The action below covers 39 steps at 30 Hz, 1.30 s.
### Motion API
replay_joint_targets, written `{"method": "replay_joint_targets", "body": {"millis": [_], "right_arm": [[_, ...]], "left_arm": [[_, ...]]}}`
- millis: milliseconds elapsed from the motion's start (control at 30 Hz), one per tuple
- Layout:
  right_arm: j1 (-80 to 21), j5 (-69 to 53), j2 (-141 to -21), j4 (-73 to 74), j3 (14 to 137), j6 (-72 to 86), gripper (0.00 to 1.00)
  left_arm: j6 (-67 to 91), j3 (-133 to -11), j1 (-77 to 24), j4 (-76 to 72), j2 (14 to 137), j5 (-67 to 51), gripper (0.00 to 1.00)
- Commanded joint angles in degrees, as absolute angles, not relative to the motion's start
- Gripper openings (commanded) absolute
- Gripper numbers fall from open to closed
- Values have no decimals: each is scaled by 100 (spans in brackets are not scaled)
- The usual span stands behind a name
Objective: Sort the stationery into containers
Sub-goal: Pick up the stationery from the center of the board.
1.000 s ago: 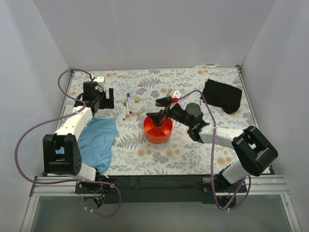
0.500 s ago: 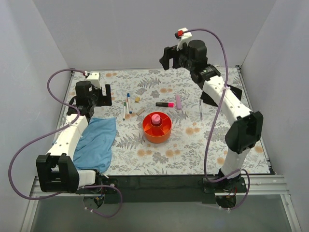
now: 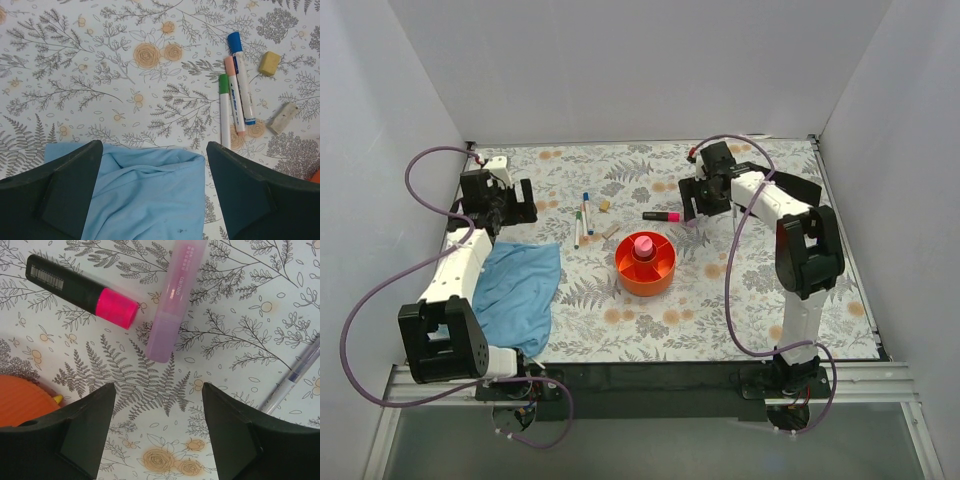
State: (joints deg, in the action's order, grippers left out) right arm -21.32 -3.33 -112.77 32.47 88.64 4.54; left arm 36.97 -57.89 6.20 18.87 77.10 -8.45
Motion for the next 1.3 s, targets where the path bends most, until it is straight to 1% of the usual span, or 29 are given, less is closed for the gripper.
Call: {"method": "replay_joint_targets", "body": {"millis": [0,267,467,533,567,600,633,667,700,833,867,900,967,1067,1100,1133,1267], "right_arm": [[-2145,-317,-11434,3103,9219,483,77],[-2145,-149,-12348,3067,9957,466,75],[-2153,-79,-12472,3103,9862,483,73],[-2145,-36,-12463,3094,9809,483,71],[-2145,-26,-12472,3085,9782,475,68],[-2153,-26,-12480,3076,9747,449,58],[-2153,-26,-12507,3067,9738,422,52],[-2162,-26,-12524,3067,9738,404,42],[-2171,-18,-12542,3076,9695,343,38],[-2188,130,-12542,3111,9406,80,32],[-2180,132,-12525,3146,9309,27,11],[-2180,149,-12516,3216,9264,-261,2],[-2127,290,-12428,3453,9246,-491,1],[-2109,237,-12077,3874,9569,-1491,1],[-2092,281,-11963,3946,9658,-2103,1],[-2083,368,-11657,3955,9694,-2396,1],[-2144,-200,-10847,3946,9791,-4109,1]], "left_arm": [[3814,-5941,685,1890,7866,-1133,86],[3832,-6170,791,1995,8191,-1248,85],[3902,-6179,809,1995,8341,-1204,85],[3937,-6223,817,1995,8384,-1187,85],[3955,-6240,817,1995,8411,-1187,85],[3972,-6258,826,1995,8420,-1187,85],[3981,-6275,835,1995,8437,-1195,85],[3981,-6293,835,1995,8455,-1195,85],[3990,-6293,844,1995,8464,-1187,85],[3973,-6284,835,1995,8429,-1160,85],[3964,-6249,835,1995,8403,-1143,85],[3955,-6232,844,1986,8359,-1143,85],[3911,-6153,844,1934,8306,-1108,85],[3885,-5986,835,1663,8113,-1046,85],[3885,-5829,844,1583,8069,-1046,85],[3885,-5758,844,1504,7964,-1055,85],[4034,-5397,844,1126,7735,-1081,85]]}}
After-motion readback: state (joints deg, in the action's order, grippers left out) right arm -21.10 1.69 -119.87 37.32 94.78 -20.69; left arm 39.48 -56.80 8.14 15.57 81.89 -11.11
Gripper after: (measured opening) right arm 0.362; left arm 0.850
